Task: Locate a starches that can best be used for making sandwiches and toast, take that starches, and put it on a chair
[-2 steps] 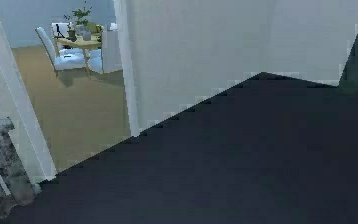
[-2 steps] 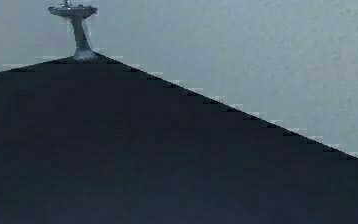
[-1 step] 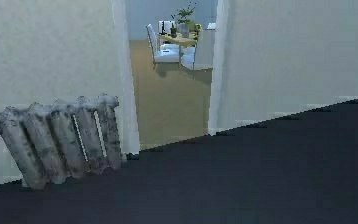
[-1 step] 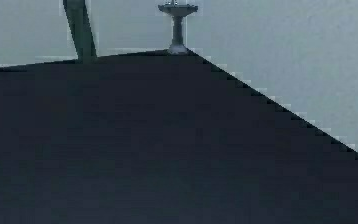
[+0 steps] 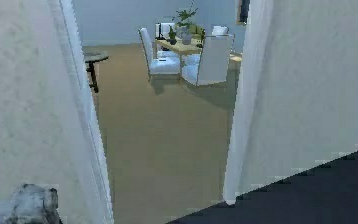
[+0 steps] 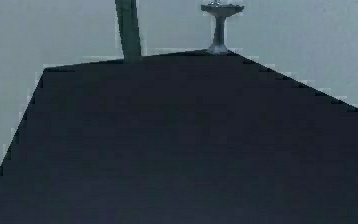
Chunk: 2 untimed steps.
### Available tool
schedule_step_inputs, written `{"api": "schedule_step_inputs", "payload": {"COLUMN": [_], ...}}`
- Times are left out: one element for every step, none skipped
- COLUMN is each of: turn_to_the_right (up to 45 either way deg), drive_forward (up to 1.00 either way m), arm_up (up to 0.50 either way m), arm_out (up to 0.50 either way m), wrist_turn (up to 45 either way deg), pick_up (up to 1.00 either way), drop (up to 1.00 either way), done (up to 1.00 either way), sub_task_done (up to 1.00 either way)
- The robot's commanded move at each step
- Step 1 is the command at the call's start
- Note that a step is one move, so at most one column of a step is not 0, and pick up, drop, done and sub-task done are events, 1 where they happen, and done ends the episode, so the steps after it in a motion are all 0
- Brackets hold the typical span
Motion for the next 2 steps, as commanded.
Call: {"api": "schedule_step_inputs", "payload": {"turn_to_the_right": [0.0,-21.0], "drive_forward": [0.90,0.00], "arm_up": [0.00,0.00], "arm_out": [0.00,0.00], "wrist_turn": [0.0,0.0], "pick_up": [0.00,0.00], "drop": [0.00,0.00], "done": [0.00,0.00], "sub_task_done": [0.00,0.00]}}
